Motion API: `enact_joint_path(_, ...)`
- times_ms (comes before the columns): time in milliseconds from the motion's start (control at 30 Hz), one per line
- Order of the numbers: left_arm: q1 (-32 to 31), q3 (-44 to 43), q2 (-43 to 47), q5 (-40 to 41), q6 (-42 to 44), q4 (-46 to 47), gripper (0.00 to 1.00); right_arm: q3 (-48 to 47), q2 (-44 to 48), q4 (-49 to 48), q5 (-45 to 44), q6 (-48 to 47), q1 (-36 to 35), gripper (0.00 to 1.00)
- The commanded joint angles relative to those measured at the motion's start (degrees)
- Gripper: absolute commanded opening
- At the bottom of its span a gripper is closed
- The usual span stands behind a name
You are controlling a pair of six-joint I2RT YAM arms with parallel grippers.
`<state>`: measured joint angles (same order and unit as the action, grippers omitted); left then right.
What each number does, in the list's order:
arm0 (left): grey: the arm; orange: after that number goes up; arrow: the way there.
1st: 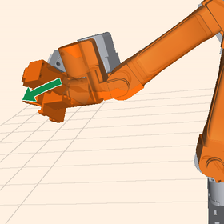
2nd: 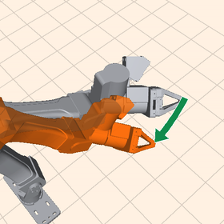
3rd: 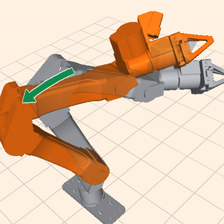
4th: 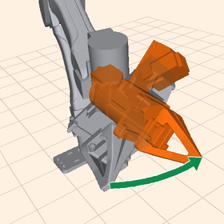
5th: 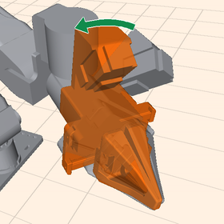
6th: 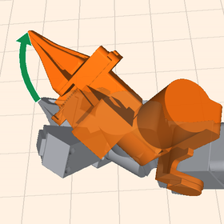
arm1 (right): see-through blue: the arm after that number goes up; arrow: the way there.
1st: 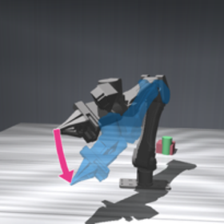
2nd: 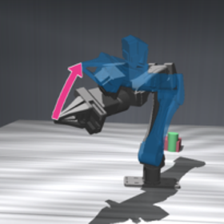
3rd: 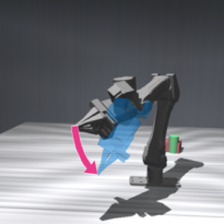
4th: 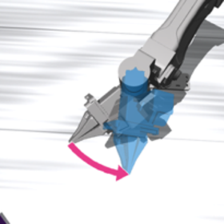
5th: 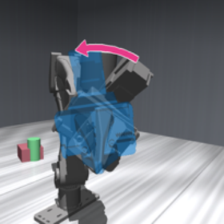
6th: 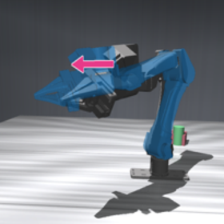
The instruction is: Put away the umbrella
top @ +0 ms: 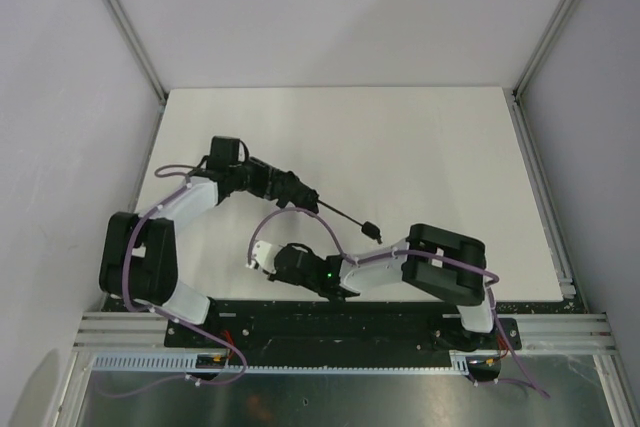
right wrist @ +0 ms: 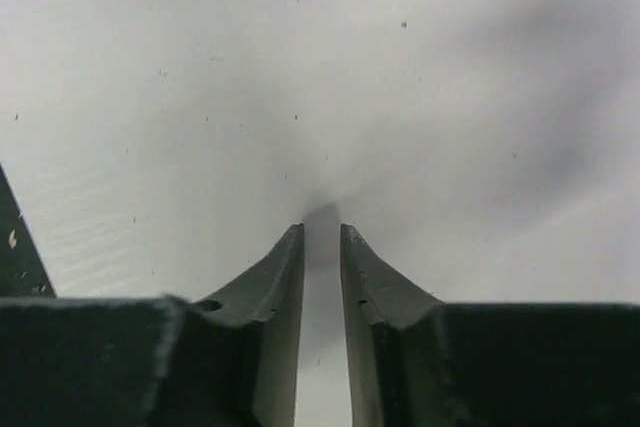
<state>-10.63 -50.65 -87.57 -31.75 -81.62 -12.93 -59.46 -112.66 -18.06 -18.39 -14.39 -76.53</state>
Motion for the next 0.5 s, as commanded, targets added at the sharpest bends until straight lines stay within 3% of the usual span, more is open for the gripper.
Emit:
enact_joint_path(0,1.4,-3.24,4.3,-4.03,1.35,0.07,0.0,0.83,6.35,7.53,5.6,6.16,0.4,0.28)
enact_joint_path(300,3.42,-8.42,15.11,6.57,21.14,0.25,0.0,0.24,36.06,18.57,5.25,22.67,-2.49,0.54)
enact_joint_path(467,3.47,-9.76,25.54,15.53,33.84,4.23,0.0,-0.27,47.97,30.89,2.6,40.89,1.73,0.57)
